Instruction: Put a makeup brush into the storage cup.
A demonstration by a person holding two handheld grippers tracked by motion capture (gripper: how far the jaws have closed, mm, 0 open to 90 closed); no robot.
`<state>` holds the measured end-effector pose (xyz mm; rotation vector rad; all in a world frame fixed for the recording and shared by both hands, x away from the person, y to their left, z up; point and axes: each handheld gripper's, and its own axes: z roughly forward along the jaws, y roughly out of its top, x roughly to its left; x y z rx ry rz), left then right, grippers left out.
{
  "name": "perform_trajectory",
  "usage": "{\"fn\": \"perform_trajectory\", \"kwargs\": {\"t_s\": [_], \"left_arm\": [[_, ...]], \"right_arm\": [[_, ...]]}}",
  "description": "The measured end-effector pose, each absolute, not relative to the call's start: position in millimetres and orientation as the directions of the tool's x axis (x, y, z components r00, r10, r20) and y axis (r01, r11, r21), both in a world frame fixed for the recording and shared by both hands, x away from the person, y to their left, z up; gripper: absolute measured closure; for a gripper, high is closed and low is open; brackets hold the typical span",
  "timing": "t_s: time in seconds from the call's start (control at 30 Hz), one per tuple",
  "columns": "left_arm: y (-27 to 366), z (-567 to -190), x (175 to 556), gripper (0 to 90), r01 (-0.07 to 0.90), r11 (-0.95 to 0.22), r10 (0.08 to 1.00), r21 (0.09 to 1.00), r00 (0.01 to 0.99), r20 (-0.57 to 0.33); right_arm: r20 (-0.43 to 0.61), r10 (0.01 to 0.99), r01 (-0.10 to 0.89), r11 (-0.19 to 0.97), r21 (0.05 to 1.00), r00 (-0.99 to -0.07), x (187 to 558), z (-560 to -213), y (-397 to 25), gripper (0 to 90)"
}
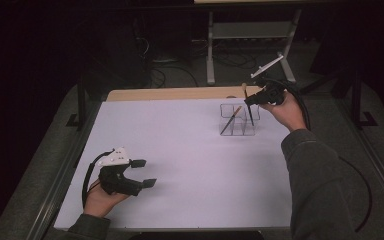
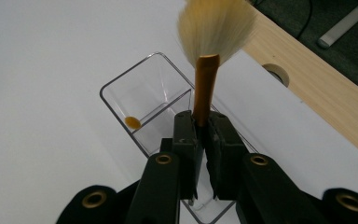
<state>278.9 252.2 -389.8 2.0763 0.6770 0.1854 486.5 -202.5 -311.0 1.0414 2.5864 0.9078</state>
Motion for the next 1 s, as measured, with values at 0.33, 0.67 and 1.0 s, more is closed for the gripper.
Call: {"fn": "perform_trajectory", "kwargs": {"t_s": [0.33,0.67,1.0], "left_arm": [[252,-389,278,21.0,0.396,-0.431,0.533,0.811,0.837,-0.125],[252,-389,279,21.0,0.397,-0.432,0.536,0.810,0.835,-0.124],[252,-389,279,20.8,0.396,-0.431,0.536,0.811,0.835,-0.123]], "right_arm": [[0.068,0.682,0.556,0.529,0.641,-0.728,478,-309,-210,75.9],[0.098,0.676,0.550,0.497,0.671,-0.731,463,-314,-218,72.7],[0.111,0.673,0.547,0.482,0.685,-0.732,455,-314,-219,71.3]]}}
